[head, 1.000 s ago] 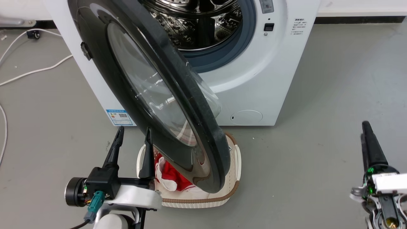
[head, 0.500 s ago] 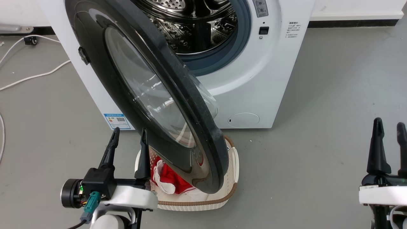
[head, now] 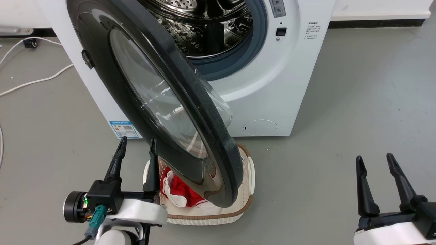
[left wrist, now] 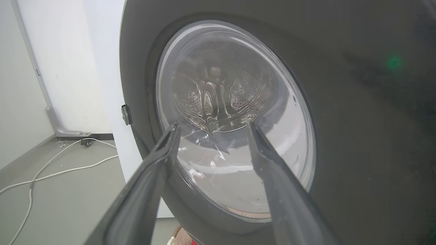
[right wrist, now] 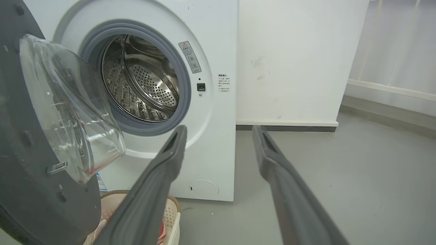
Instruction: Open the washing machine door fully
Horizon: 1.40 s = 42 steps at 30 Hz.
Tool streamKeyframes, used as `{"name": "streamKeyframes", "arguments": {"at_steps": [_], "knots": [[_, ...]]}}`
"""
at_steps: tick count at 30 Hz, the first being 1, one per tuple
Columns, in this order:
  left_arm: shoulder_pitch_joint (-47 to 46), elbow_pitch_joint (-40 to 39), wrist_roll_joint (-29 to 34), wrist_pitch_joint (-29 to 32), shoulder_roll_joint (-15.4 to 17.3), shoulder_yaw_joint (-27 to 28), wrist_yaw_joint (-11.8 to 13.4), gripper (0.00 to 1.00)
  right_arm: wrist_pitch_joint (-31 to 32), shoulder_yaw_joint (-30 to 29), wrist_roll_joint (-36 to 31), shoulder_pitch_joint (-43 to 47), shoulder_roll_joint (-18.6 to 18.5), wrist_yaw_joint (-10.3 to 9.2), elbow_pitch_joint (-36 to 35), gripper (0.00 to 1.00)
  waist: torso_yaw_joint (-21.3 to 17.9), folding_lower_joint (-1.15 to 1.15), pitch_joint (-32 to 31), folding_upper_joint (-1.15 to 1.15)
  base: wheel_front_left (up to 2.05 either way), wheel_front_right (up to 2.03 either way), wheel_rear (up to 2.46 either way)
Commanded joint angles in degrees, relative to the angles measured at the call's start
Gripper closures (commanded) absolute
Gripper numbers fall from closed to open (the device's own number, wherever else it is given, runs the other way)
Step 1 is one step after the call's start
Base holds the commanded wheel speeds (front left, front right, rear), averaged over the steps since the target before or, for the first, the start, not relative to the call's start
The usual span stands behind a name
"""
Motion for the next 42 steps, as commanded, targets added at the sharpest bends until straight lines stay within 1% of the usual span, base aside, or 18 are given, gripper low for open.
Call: {"name": "streamKeyframes", "arguments": {"at_steps": [1, 6, 11, 12, 13, 14, 17, 20, 25, 30, 34, 40, 42], "knots": [[0.5, 0.0, 0.4, -0.2, 0.0, 0.1, -0.1, 0.00, -0.3, 0.2, 0.6, 0.5, 0.3, -0.04, 0.4, 0.00, -0.1, 0.00, 0.0, 0.00, 0.00, 0.00, 0.00], [0.3, 0.1, 0.7, -0.2, 0.0, 0.1, -0.3, 0.00, -0.8, 0.6, 1.8, -0.5, 0.3, -0.04, 1.4, 0.00, -0.2, 0.00, 0.1, 0.00, 0.00, 0.00, 0.00], [0.3, 0.5, 0.8, -0.2, 0.0, 0.1, -0.4, 0.00, -1.0, 0.6, 1.6, -0.9, 0.3, -0.04, 1.6, 0.00, -0.1, 0.00, 0.1, 0.00, 0.00, 0.00, 0.00], [0.3, 0.5, 0.7, -0.2, 0.0, 0.1, -0.5, 0.23, -1.1, 0.6, 1.7, -0.9, 0.3, -0.04, 1.7, 0.00, -0.1, 0.00, 0.1, 0.00, 0.00, 0.00, 0.00], [0.3, 0.6, 0.6, -0.2, 0.0, 0.2, -0.5, 0.69, -1.2, 0.6, 1.7, -0.9, 0.3, -0.04, 1.6, 0.00, -0.1, 0.00, 0.1, 0.00, 0.00, 0.00, 0.00], [0.3, 0.5, 0.6, -0.2, 0.0, 0.1, -0.6, 1.00, -1.2, 0.6, 1.7, -0.8, 0.3, -0.04, 1.7, 0.00, -0.1, 0.00, 0.0, 0.00, 0.00, 0.00, 0.00], [0.6, 0.6, 0.2, -0.2, 0.0, 0.0, -1.1, 1.00, -1.1, 0.7, 1.7, -0.5, 0.3, -0.04, 1.7, 0.00, 0.0, 0.00, 0.0, 0.00, 0.00, 0.00, 0.00], [0.5, 0.3, -0.2, -0.2, 0.0, -0.1, -1.1, 1.00, -1.2, 0.8, 1.9, -0.4, 0.3, -0.04, 1.6, 0.00, -0.1, 0.00, 0.0, 0.00, 0.00, 0.00, 0.00], [-1.2, -1.4, -1.5, -0.2, 0.0, 0.3, -0.2, 1.00, -1.1, 0.7, 2.0, -0.1, 0.3, -0.04, 1.4, 0.00, 0.1, 0.00, 0.1, 0.00, 0.00, 0.00, 0.00], [-3.8, -5.5, -1.7, -0.2, 0.0, 0.6, 0.7, 1.00, -1.1, 0.3, 2.2, 0.0, 0.3, -0.04, 1.4, 0.00, 0.3, 0.00, 0.2, 0.00, 0.00, 0.00, 0.00], [-6.6, -10.8, -0.9, -0.2, 0.0, 0.8, 1.3, 1.00, -1.2, 0.0, 2.4, -0.1, 0.3, -0.04, 1.5, 0.00, 0.3, 0.00, 0.3, 0.00, 0.00, 0.00, 0.00], [-11.1, -21.5, 1.1, -0.1, 0.0, 0.9, 2.9, 1.00, -1.1, -0.4, 2.4, -0.1, 0.3, -0.04, 1.6, 0.00, 0.3, 0.00, 0.3, 0.00, 0.00, 0.00, 0.00], [-12.5, -24.7, 1.8, -0.1, 0.0, 0.6, 3.0, 1.00, -1.0, -0.6, 2.5, -0.1, 0.3, -0.04, 1.5, 0.00, 0.3, 0.00, 0.4, 0.00, 0.00, 0.00, 0.00]]}}
